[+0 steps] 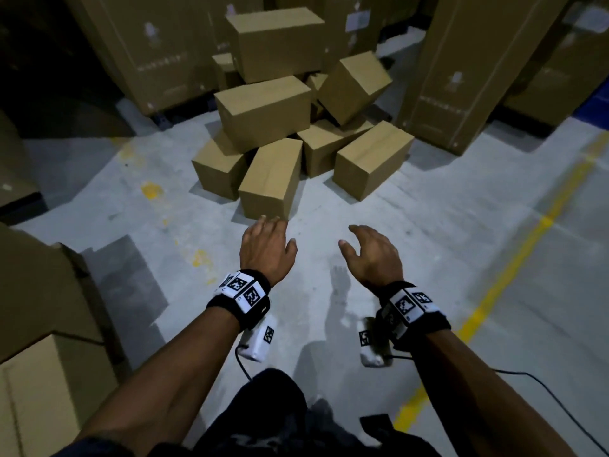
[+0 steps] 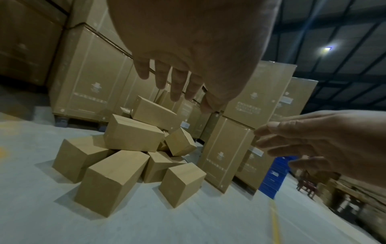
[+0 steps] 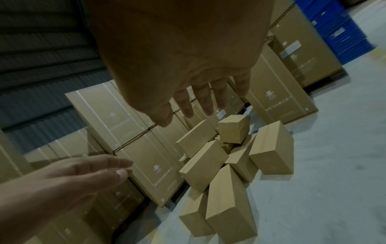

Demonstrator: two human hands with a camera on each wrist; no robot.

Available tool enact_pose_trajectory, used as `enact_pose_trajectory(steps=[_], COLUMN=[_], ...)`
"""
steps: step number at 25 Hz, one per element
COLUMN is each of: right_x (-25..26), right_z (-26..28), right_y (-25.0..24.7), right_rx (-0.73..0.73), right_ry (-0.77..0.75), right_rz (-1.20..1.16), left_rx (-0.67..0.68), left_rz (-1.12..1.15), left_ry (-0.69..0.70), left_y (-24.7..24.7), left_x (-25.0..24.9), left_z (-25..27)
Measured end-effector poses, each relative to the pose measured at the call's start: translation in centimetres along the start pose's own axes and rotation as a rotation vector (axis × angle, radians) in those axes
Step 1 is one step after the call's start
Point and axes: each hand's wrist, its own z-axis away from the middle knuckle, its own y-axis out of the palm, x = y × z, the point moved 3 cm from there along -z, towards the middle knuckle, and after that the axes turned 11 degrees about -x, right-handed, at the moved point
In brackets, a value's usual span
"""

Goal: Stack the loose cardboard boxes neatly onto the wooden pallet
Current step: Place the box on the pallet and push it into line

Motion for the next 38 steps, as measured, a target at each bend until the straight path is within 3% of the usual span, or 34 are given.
enact_pose_trajectory(steps=[8, 11, 16, 22, 26, 32, 38], right_x=[-4.4, -4.4, -4.7, -6.9, -8.4, -6.1, -3.8], right_z=[-21.7, -31.2, -44.9, -61.0, -73.8, -89.9, -103.1], right_y=[6.6, 8.0, 9.5, 14.8, 18.3, 20.5, 25.1], right_rx=[-0.017, 0.061, 0.123, 0.181, 0.268, 0.376, 0.406], right_ry=[-0.114, -0.117, -0.06, -0.087, -0.133, -0.219, -0.234], right_rz=[0.015, 0.055, 0.078, 0.028, 0.03, 0.06, 0.11], left_rx=[0.007, 0.054, 0.018, 0.013, 0.016, -0.074, -0.147], left_rz=[0.022, 0.055, 0.042, -0.042, -0.037, 0.017, 0.042], left_ry=[-0.11, -0.155, -0.166, -0.228, -0.366, -0.513, -0.59], left_y=[7.8, 9.8, 10.5, 14.9, 17.7, 16.7, 18.0], left_x=[0.6, 1.1, 1.4, 2.7, 2.9, 3.9, 9.3], left_z=[-20.1, -29.4, -43.7, -57.9, -68.7, -82.6, -95.2])
